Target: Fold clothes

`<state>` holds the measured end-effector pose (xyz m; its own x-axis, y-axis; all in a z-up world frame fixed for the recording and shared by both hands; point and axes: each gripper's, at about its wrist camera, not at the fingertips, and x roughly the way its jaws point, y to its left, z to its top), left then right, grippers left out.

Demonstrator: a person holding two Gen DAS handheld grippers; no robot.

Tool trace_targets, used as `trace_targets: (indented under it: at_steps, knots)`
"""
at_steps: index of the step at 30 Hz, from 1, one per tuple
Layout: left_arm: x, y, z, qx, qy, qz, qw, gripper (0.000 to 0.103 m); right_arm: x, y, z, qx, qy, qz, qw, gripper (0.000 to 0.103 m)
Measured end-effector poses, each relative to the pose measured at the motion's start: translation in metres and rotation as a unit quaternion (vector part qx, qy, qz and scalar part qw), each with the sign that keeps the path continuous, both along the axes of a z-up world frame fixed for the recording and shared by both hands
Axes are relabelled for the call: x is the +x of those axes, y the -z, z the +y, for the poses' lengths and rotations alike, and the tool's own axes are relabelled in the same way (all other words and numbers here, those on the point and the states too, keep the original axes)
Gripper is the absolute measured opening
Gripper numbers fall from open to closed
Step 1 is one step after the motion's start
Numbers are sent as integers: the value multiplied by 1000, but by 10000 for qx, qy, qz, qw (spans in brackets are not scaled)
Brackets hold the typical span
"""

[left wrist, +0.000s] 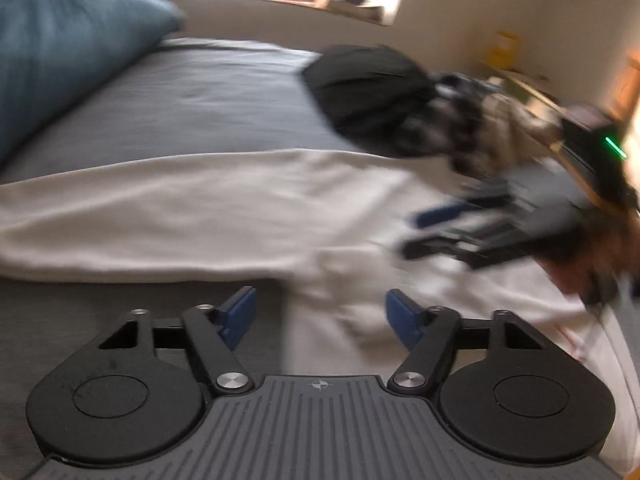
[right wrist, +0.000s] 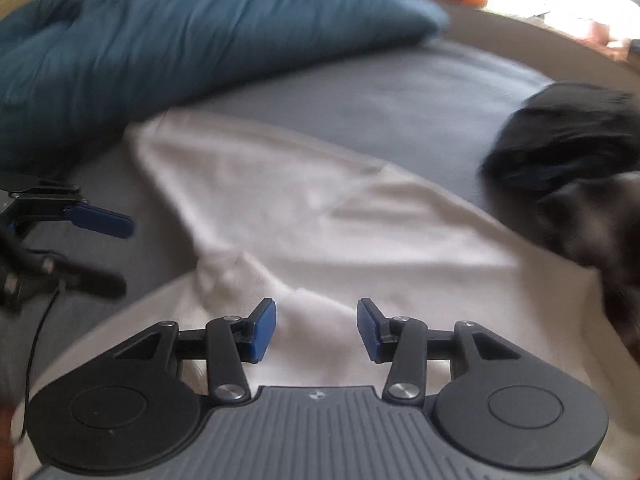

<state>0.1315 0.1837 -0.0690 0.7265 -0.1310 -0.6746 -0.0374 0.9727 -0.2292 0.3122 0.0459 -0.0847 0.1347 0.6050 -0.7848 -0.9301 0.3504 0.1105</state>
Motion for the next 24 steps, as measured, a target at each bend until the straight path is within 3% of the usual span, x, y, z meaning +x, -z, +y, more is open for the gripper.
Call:
trace_targets:
  at_steps: [5, 12, 15, 17, 18, 20, 24]
  knots:
    - [7, 19, -19, -112, 258, 125, 9995, 50, 14, -2, 25, -440, -588, 43, 9973, 47]
    - [18, 39, -20, -154, 41, 204, 9997, 38, 20, 9, 45, -753, -919, 329, 9924, 45]
    - [18, 42, -24, -25, 60, 88, 9999, 36, 22, 8, 43, -746, -967, 527, 9911, 37]
    - [18, 44, -26, 21, 62, 28, 10000, 31, 21, 9, 41, -803, -1033, 621, 9895, 24]
    - [18, 43, -26, 32, 58, 8, 10000, 30, 20, 9, 40, -829, -1072, 597, 9890, 22]
    - [16, 43, -27, 55, 50, -34, 10000, 24, 15, 7, 39, -828, -1160, 457, 9887, 6]
    - [14, 41, -29, 98, -37, -164, 9998, 13, 13, -4, 31, -627, -1163, 204, 9910, 1]
